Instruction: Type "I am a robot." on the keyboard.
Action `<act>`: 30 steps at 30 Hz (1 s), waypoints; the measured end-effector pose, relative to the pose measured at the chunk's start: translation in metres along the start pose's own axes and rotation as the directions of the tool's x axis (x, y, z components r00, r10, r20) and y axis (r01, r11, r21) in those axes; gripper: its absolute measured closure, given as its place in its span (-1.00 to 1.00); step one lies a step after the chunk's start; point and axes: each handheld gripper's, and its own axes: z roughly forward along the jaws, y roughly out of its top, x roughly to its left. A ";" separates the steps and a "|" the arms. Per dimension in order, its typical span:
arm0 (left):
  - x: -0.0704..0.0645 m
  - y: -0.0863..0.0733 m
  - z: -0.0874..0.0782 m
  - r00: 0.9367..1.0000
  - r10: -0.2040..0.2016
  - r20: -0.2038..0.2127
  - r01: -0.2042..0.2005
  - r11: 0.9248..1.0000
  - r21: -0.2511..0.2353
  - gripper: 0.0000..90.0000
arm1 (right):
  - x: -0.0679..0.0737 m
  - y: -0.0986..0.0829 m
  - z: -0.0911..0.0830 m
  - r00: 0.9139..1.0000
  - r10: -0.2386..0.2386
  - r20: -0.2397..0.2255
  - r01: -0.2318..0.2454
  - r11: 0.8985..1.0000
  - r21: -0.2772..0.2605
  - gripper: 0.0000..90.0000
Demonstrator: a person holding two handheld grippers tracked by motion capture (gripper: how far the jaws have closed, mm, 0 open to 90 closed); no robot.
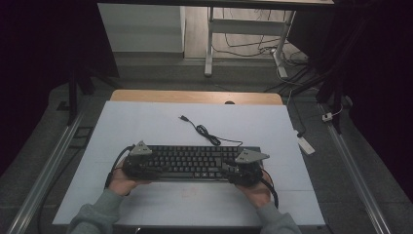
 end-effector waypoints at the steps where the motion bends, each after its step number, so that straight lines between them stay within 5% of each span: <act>1: 0.000 0.000 0.000 1.000 0.003 0.000 -0.003 1.000 0.002 -0.43 | 0.001 0.002 0.001 1.000 -0.002 0.003 0.002 1.000 -0.003 0.23; 15: 0.000 0.000 0.001 1.000 0.011 0.001 -0.011 1.000 0.013 -0.43 | 0.004 0.024 0.019 1.000 -0.001 -0.002 0.001 1.000 -0.001 0.30; 26: 0.000 -0.001 0.002 1.000 0.009 0.003 -0.009 1.000 0.012 -0.43 | 0.008 0.043 0.045 0.997 -0.011 -0.074 0.014 0.999 0.032 0.99; 30: 0.000 -0.001 0.002 1.000 0.012 0.003 -0.012 1.000 0.012 -0.44 | 0.011 0.048 0.056 0.996 -0.019 -0.084 0.023 0.998 0.055 0.99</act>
